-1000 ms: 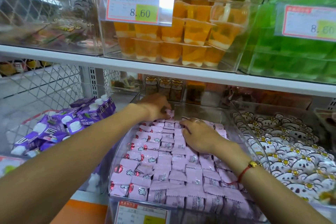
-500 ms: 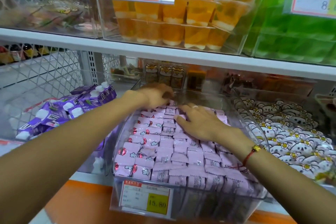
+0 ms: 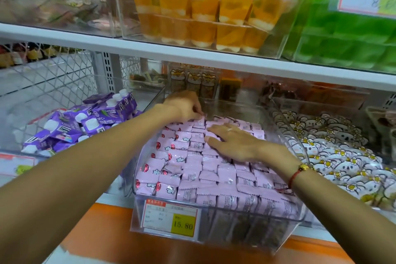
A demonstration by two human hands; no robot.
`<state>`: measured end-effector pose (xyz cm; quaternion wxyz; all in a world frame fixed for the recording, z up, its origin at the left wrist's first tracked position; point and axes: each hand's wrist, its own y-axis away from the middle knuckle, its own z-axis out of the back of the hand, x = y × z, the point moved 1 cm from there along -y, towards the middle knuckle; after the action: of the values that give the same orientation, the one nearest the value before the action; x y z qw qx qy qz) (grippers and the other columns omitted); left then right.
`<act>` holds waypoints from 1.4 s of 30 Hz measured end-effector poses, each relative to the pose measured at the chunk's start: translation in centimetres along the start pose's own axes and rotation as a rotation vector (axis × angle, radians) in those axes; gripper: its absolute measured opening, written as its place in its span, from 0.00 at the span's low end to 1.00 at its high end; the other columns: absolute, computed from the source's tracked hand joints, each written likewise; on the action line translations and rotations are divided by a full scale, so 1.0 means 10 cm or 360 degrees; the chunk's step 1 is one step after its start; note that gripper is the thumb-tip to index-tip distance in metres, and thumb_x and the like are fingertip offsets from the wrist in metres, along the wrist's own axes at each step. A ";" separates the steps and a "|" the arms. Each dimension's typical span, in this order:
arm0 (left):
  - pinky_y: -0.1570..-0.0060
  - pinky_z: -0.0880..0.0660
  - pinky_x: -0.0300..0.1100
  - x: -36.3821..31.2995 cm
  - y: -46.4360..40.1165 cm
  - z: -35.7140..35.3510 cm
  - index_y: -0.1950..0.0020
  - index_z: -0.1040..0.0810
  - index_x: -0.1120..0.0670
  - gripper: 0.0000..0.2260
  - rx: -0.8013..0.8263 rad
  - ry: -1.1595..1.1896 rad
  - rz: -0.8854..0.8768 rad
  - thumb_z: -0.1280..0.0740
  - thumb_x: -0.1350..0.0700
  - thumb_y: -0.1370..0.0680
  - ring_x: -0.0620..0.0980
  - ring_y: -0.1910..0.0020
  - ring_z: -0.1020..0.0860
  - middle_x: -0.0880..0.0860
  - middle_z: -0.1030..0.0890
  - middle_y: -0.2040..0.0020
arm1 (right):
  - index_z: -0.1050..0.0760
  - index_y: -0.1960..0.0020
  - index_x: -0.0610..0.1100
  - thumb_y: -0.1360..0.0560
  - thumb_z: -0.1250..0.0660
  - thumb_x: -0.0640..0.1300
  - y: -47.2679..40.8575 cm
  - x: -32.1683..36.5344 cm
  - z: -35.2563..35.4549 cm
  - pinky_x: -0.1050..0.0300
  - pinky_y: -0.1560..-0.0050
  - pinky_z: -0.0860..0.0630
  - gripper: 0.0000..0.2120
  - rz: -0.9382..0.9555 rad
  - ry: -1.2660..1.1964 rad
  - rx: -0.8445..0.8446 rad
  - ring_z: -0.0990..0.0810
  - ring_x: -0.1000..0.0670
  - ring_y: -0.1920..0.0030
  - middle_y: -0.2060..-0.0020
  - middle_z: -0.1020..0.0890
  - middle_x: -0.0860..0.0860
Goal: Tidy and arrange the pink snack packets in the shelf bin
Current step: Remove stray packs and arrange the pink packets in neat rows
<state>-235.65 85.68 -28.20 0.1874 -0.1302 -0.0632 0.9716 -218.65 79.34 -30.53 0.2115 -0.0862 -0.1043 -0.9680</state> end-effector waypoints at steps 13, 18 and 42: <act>0.67 0.25 0.40 -0.07 0.16 0.22 0.45 0.29 0.57 0.06 -0.0840 0.0944 0.0369 0.43 0.56 0.18 0.48 0.63 0.24 0.54 0.23 0.54 | 0.42 0.25 0.49 0.21 0.47 0.60 -0.02 0.07 0.14 0.49 0.28 0.40 0.28 -0.0027 -0.0157 0.0068 0.39 0.46 0.27 0.26 0.37 0.49; 0.47 0.21 0.47 -0.11 0.48 0.28 0.45 0.27 0.56 0.06 -0.1097 0.1848 0.0658 0.43 0.59 0.18 0.54 0.49 0.21 0.56 0.20 0.50 | 0.37 0.28 0.47 0.23 0.35 0.50 0.14 0.16 0.24 0.59 0.48 0.26 0.26 -0.0036 -0.0631 -0.0717 0.21 0.50 0.44 0.37 0.24 0.50; 0.50 0.20 0.48 -0.16 0.82 0.41 0.44 0.28 0.58 0.15 -0.0316 0.1224 0.0129 0.30 0.54 0.26 0.52 0.50 0.20 0.52 0.21 0.52 | 0.21 0.50 0.41 0.30 0.30 0.50 0.40 0.18 0.29 0.65 0.65 0.21 0.14 0.0048 -0.2714 -0.0377 0.17 0.52 0.64 0.59 0.16 0.45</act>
<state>-238.16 77.22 -25.25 0.1455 -0.5044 -0.0768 0.8477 -218.22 75.76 -26.63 0.0634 -0.8068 -0.1246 -0.5741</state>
